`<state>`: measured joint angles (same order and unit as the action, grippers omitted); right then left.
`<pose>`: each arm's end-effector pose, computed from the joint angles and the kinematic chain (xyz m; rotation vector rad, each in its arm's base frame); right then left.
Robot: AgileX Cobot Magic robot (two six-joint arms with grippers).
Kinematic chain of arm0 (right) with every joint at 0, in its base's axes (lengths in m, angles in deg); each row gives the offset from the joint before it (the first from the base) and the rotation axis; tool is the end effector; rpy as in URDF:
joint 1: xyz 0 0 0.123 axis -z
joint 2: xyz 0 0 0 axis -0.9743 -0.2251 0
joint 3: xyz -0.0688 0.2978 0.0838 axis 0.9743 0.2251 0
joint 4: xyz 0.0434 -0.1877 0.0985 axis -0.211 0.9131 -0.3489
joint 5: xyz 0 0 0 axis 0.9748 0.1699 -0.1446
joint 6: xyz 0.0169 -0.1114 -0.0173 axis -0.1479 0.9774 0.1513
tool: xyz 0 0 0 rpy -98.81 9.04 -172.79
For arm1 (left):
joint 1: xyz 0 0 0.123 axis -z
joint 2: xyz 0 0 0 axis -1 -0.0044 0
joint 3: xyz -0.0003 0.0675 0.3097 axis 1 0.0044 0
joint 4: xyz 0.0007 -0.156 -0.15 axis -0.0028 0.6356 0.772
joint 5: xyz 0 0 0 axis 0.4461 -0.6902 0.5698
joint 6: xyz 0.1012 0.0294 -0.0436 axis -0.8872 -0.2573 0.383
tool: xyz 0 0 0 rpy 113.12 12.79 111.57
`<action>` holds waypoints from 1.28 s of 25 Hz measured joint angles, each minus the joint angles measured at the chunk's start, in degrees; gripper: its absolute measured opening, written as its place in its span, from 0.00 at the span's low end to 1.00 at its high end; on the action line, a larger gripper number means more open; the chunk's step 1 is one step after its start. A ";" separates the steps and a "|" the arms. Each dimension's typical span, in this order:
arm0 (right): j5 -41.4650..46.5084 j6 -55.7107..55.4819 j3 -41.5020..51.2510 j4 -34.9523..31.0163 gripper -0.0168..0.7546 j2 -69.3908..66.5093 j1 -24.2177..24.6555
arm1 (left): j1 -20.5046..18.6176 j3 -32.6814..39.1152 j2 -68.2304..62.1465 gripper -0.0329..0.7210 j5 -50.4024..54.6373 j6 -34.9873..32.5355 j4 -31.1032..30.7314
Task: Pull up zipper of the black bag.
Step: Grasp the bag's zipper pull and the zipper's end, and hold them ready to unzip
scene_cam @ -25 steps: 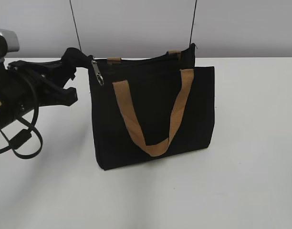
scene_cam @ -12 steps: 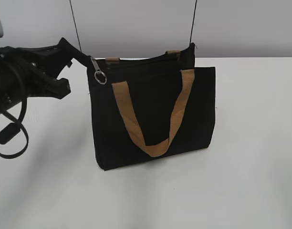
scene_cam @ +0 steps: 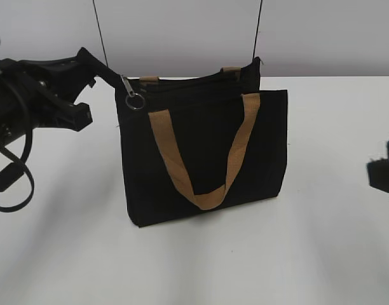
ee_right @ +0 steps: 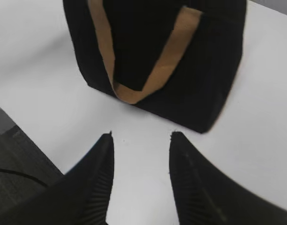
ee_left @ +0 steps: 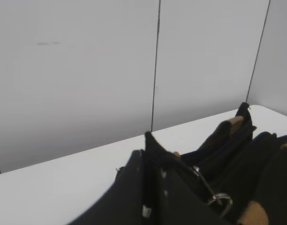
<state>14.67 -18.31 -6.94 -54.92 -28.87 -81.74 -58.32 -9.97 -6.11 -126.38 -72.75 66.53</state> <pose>0.0637 0.0627 0.3062 -0.6924 2.0122 0.4424 0.2115 -0.1246 0.2937 0.4819 1.5528 -0.3289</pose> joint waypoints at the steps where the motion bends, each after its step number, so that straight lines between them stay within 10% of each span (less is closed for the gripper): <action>1: -0.88 2.93 -0.71 -1.75 0.43 -3.10 -1.25 | 0.00 0.00 0.00 0.05 0.00 0.00 0.00; 17: -3.38 22.02 -29.74 -10.98 0.43 -48.11 -19.35 | 0.00 0.00 0.00 0.05 0.00 -0.05 -0.22; 32: -6.38 22.24 -43.11 -13.35 0.43 -66.99 -24.86 | 0.00 0.00 0.00 0.05 0.05 -0.05 -0.45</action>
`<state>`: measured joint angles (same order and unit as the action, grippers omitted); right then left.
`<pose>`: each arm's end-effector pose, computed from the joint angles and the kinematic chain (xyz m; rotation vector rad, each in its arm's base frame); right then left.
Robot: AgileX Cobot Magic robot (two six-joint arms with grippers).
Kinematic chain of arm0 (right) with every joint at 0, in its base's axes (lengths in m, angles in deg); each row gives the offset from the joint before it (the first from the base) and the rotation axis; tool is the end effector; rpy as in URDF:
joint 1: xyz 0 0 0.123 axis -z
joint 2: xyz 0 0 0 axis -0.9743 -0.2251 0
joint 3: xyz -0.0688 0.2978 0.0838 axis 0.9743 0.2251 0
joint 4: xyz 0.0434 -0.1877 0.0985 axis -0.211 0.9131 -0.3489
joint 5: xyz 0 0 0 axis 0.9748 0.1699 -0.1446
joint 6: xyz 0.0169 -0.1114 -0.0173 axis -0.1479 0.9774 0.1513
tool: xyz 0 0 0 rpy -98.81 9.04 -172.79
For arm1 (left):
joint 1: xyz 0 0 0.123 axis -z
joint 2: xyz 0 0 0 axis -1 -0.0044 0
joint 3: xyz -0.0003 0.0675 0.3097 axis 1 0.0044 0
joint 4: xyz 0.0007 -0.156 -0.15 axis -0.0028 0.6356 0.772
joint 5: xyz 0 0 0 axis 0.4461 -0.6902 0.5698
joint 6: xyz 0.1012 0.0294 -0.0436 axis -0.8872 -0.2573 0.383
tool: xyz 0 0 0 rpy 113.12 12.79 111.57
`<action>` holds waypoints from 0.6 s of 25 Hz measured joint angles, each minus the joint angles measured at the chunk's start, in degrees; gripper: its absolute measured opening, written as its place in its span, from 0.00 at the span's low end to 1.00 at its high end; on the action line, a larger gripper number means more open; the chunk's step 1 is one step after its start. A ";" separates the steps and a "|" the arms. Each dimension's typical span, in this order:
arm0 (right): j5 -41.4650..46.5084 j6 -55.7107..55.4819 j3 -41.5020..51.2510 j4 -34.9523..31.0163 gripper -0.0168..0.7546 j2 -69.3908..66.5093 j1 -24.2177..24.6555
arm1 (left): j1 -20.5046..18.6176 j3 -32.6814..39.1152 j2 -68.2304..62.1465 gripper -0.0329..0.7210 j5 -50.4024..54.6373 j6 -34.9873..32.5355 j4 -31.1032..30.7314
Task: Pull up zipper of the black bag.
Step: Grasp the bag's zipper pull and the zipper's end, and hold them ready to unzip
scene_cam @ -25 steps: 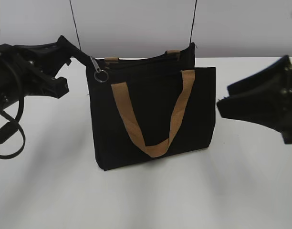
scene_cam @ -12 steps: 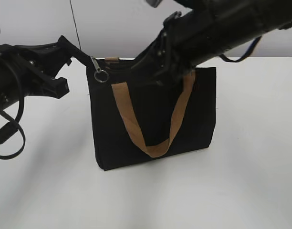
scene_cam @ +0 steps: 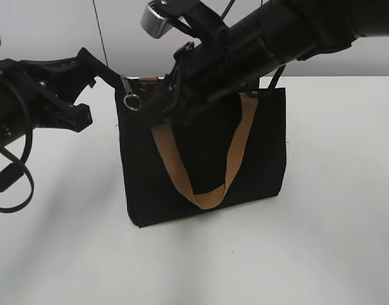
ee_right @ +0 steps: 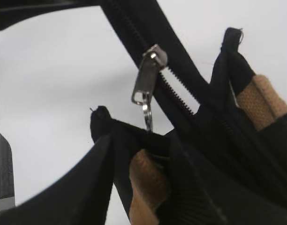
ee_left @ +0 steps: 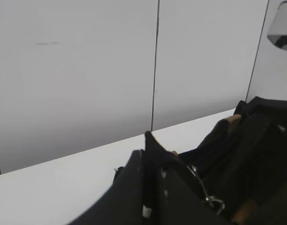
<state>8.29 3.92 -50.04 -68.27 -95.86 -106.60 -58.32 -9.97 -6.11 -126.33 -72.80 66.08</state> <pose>0.3056 0.2428 0.2782 -1.2702 1.9712 0.7141 0.2112 -0.1252 0.2936 0.4912 1.5506 -0.3282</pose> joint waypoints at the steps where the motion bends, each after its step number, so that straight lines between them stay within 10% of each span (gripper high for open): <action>1: -0.13 0.00 0.00 -0.89 0.43 -0.15 0.00 | 0.00 0.00 0.00 0.05 0.00 0.00 0.00; 15: -1.51 2.60 -0.06 -10.40 0.29 -1.00 0.00 | 0.00 0.00 0.00 0.05 0.04 0.00 -0.10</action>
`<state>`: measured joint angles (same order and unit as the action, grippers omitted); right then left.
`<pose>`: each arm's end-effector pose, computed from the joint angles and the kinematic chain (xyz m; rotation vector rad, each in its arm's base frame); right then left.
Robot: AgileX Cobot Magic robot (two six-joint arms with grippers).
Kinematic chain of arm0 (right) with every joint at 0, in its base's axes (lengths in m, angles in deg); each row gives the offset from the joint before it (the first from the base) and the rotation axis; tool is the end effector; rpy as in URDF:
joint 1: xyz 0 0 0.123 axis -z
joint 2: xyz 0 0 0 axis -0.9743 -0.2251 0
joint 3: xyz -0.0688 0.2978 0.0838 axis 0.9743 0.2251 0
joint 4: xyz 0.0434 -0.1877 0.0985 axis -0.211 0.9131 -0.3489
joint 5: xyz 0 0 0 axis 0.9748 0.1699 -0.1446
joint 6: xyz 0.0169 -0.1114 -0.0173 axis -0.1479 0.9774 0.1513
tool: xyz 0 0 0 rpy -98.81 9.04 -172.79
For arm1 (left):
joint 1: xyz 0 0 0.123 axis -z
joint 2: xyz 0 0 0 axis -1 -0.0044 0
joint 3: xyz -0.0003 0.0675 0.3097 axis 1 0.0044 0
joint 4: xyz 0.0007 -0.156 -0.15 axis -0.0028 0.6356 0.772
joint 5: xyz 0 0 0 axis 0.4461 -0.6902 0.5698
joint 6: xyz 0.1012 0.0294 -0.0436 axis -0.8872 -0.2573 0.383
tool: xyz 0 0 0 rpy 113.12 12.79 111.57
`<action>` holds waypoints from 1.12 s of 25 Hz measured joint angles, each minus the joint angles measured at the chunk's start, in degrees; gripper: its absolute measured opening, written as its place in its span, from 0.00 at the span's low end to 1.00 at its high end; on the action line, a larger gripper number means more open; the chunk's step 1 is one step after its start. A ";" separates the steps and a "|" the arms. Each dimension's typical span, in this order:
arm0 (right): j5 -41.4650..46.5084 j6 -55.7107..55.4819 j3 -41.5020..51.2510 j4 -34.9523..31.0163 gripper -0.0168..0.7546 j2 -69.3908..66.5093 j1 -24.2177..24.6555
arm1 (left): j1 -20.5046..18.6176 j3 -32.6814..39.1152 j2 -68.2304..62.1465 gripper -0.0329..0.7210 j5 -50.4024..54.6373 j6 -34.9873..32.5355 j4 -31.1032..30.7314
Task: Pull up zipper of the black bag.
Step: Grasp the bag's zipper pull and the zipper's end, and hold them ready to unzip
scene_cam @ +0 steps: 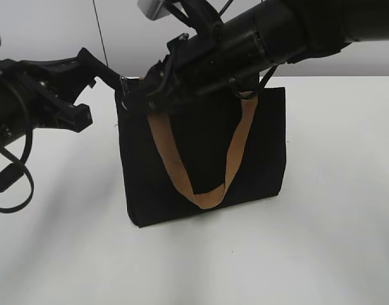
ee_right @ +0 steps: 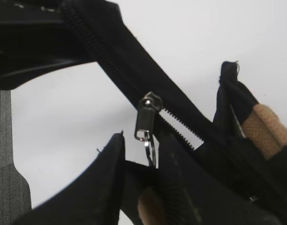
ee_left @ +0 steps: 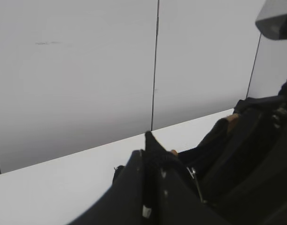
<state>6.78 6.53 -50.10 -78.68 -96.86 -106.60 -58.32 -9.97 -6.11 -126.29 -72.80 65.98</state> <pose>0.3126 0.2505 0.2820 -1.1139 1.9701 0.8166 0.2111 -0.1253 0.2936 0.4933 1.5506 -0.3281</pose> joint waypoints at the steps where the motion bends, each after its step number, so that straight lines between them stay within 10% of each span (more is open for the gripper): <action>1: 0.00 0.06 0.00 0.00 0.28 -0.28 0.00 | 0.00 0.00 0.00 0.05 0.07 0.00 0.00; 8: 0.00 0.11 -0.04 -0.26 0.25 -1.15 0.00 | 0.00 0.00 0.00 0.05 0.34 0.00 0.00; 14: -0.69 -0.02 -0.04 -0.31 0.02 -1.15 0.00 | 0.00 0.00 0.00 0.05 0.49 0.00 0.00; 28: -0.03 -7.26 -0.04 4.19 0.02 3.90 0.00 | -0.50 0.00 -0.38 0.05 11.29 0.00 0.99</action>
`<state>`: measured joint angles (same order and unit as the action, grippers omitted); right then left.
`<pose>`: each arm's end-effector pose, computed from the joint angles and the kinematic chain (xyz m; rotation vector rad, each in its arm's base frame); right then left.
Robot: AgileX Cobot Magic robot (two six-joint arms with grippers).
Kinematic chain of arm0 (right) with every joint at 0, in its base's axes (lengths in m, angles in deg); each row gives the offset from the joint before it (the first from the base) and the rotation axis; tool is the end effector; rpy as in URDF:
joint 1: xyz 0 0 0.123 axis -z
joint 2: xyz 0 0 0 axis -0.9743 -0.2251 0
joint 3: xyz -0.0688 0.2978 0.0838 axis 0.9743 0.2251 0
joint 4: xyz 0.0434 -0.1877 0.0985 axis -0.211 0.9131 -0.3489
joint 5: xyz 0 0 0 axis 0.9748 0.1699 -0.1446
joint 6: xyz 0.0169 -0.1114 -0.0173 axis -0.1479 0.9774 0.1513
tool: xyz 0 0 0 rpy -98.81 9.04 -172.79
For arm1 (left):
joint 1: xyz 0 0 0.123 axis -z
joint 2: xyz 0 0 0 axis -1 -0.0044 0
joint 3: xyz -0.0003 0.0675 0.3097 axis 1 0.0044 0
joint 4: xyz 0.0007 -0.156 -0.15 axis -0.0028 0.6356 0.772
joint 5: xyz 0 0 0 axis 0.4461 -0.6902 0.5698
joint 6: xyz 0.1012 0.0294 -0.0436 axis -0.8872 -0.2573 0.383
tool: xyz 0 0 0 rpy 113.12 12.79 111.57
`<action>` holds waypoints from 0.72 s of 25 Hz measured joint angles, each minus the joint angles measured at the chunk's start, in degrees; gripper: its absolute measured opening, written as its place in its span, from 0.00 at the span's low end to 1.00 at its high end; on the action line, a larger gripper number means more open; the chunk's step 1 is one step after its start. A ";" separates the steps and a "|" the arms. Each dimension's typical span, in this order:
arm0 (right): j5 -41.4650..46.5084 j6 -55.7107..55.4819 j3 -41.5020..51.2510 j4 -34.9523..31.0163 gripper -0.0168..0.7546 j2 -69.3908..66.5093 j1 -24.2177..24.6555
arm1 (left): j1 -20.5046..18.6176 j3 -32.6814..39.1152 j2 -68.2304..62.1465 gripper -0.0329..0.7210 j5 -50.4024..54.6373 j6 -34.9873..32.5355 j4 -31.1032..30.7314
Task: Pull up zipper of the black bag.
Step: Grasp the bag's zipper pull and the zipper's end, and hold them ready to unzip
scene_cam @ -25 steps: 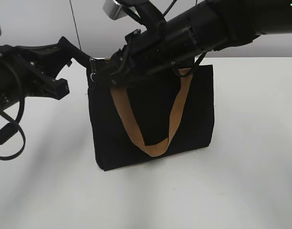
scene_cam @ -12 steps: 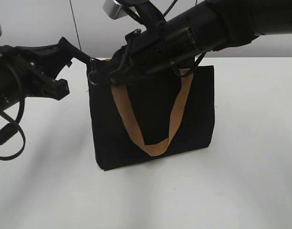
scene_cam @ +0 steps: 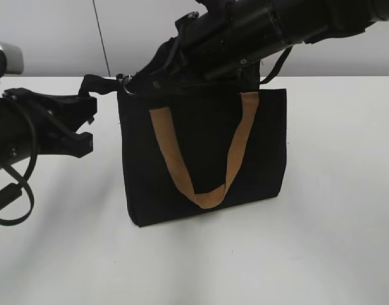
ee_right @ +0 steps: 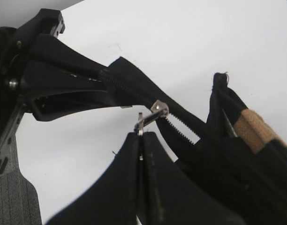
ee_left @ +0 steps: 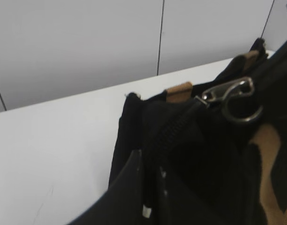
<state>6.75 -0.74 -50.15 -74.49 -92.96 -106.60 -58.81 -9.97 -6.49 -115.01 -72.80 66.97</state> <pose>0.3020 0.2422 0.3045 -1.0639 1.9837 0.8130 0.2104 -0.1220 0.2697 0.5329 1.7522 -0.3005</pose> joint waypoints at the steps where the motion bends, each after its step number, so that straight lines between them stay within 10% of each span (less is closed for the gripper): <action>1: 0.24 -1.15 0.00 1.21 0.02 0.17 0.21 | -0.33 0.00 -0.27 0.04 1.18 0.00 0.00; 18: 1.80 -9.09 0.00 7.35 0.02 0.23 7.55 | -5.52 0.00 -0.79 0.04 5.43 -0.03 -0.42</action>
<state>8.55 -9.83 -50.15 -67.14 -92.73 -99.05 -64.33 -9.97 -7.28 -109.57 -72.84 66.55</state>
